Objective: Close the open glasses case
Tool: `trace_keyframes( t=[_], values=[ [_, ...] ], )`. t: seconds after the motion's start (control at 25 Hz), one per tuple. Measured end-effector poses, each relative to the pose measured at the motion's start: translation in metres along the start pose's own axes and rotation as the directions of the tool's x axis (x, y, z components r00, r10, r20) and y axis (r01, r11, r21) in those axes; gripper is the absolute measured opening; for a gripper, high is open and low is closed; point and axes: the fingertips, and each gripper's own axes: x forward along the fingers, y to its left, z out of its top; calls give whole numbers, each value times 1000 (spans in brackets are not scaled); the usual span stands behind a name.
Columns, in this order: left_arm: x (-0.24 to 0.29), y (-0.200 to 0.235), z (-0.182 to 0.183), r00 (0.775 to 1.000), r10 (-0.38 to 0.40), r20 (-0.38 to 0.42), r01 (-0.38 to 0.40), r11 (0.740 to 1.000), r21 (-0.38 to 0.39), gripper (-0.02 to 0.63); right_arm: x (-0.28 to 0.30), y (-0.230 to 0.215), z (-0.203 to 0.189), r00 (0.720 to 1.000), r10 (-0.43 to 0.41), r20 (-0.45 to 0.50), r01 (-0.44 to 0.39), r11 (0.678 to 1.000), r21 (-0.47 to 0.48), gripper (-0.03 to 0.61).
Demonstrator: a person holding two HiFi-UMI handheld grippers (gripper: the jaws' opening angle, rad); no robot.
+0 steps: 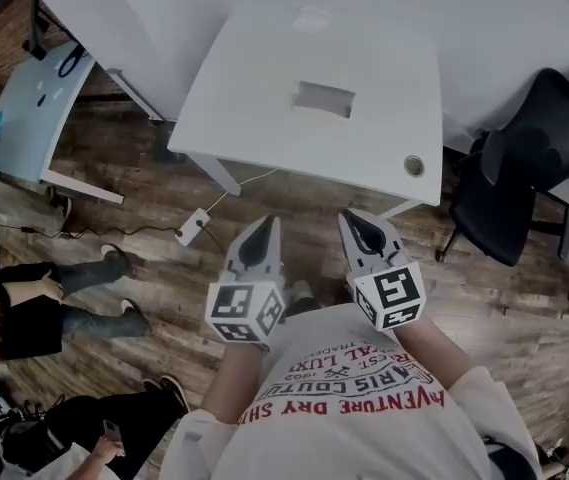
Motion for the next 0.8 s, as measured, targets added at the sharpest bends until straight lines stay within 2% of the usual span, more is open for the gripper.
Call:
trace_keyframes(
  t=[0.12,0.4,0.8],
  values=[
    [10,4,-3,1000,-13,-10,14,1000,10,-2,14,0,-6,1000,6,-20,-7,1000,-16,12],
    [48,23,0,999,-12,-34,13,1000,25,-2,57,-22,-6,1000,15,-25,-15,1000,10,12],
    [152,58,59,1000,-11,0,11,996,89,-2,144,-92,27,1000,16,-14,-16,1000,-5,12]
  ],
)
